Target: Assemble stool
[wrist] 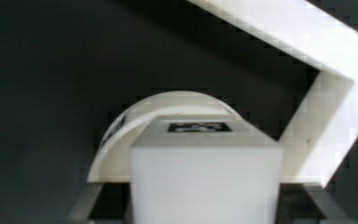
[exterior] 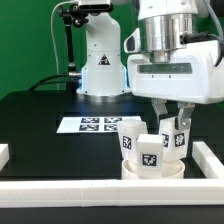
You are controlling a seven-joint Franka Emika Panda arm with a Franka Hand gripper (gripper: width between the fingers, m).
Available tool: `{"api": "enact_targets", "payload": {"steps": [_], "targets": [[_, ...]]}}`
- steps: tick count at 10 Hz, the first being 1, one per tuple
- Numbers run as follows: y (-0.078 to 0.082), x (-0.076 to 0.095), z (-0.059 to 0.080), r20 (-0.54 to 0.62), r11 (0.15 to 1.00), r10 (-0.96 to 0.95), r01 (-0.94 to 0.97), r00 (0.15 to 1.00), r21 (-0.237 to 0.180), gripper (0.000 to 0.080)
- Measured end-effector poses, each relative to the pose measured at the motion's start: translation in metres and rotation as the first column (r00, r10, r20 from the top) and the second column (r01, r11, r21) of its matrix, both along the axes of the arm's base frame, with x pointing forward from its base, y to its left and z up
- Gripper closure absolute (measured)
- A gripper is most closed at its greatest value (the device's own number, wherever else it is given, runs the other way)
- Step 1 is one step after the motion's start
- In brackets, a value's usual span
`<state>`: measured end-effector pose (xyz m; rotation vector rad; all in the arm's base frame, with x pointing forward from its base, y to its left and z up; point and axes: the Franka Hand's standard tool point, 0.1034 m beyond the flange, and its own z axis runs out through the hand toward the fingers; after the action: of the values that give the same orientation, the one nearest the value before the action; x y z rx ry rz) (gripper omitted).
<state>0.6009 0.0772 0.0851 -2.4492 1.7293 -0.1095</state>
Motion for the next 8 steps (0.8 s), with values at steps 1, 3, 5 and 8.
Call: {"api": "enact_targets", "payload": {"steps": [1,3,5,8], "targets": [[0.0003,0.0007,-0.0001,-0.004,0.996,-0.082,0.083,0.997,0.019,0.0459],[-0.0003,0.0030,0.0000,-0.018,0.975,-0.214,0.215,0.977,0.055,0.0459],[-0.0062,0.0059,0.0002,-0.023,0.946,-0.309,0.310,0.951,0.092,0.0459],[-0.0044,0.0066,0.0002,-0.045,0.874,-0.468,0.470,0.882,0.122,0.0459]]}}
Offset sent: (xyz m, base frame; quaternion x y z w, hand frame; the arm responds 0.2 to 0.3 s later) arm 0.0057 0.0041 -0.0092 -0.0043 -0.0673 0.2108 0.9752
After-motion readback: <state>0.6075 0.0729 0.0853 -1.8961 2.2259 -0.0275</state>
